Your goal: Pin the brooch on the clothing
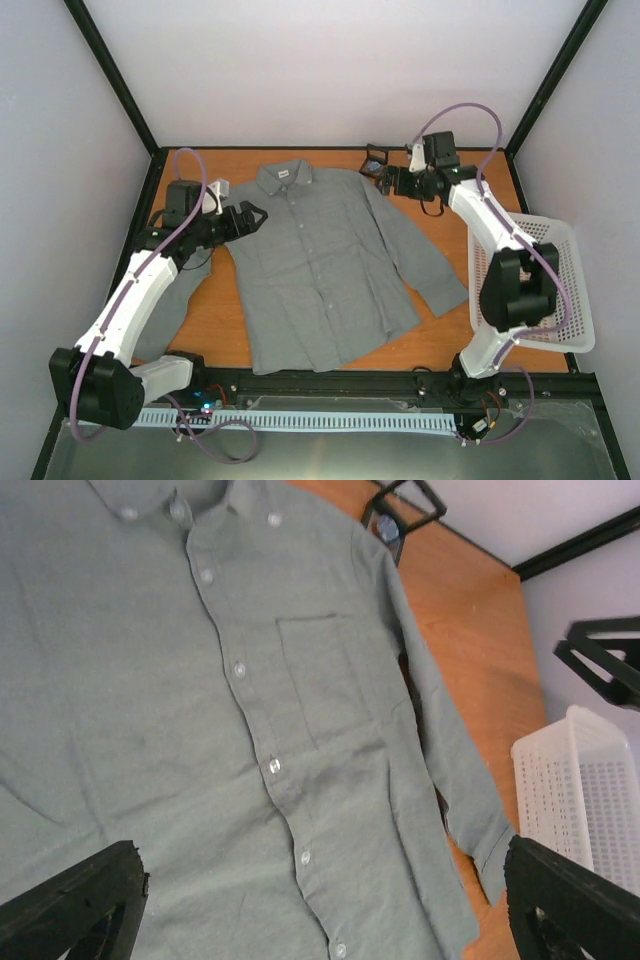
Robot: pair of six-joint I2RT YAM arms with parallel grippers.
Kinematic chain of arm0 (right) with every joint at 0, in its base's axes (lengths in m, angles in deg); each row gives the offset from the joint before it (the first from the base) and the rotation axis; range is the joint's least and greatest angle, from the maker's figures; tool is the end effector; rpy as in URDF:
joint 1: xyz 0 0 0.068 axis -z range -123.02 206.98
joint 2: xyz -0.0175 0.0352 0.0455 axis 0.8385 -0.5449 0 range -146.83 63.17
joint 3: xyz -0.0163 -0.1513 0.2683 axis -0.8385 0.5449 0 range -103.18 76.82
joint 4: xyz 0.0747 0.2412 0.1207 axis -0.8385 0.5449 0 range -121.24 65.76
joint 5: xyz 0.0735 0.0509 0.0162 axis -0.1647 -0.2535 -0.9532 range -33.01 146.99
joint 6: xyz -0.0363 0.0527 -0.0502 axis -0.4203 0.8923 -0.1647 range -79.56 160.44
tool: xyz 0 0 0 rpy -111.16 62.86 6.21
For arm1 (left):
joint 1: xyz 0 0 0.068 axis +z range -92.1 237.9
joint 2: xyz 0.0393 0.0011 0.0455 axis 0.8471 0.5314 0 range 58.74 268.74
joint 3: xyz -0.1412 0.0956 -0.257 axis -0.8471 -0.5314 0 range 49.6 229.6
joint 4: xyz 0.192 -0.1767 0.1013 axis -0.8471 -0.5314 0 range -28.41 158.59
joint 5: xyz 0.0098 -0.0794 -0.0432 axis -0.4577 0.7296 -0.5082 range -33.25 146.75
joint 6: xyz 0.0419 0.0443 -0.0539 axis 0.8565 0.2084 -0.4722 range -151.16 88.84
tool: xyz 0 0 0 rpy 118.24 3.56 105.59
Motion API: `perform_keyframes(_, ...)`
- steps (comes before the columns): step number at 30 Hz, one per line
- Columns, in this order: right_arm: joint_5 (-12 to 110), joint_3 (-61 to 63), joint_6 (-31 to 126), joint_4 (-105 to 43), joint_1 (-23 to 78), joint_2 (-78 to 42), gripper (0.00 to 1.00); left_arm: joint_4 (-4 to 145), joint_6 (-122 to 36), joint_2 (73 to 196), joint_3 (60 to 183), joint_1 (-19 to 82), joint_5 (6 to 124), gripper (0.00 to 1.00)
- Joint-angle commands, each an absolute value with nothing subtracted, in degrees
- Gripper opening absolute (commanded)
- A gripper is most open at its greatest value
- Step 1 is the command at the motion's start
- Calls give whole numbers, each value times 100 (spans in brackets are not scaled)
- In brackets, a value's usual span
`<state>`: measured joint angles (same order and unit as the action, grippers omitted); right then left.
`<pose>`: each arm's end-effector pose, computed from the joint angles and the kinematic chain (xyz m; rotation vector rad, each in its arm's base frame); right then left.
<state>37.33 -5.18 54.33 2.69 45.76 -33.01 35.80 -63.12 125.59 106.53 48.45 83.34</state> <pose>0.4046 0.1044 0.3012 -0.1047 2.4349 0.6136 0.2646 -0.0761 0.3104 -0.2228 2.3800 -0.8936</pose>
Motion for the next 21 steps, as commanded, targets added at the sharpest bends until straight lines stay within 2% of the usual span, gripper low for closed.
perform_keyframes(1,4251,-1539,5912,274,4566,-4203,100,3572,-6215,12237,10995,4858,7911,97)
perform_keyframes(6,5666,-3087,5934,629,4347,-5483,99,3253,-6100,12104,11179,4858,7623,97)
perform_keyframes(15,6791,-5124,5843,794,3945,-7399,75,3354,-5500,12086,11147,4859,7620,97)
perform_keyframes(21,7003,-5948,5759,963,3863,-8164,63,3507,-5355,12371,11032,4858,7734,97)
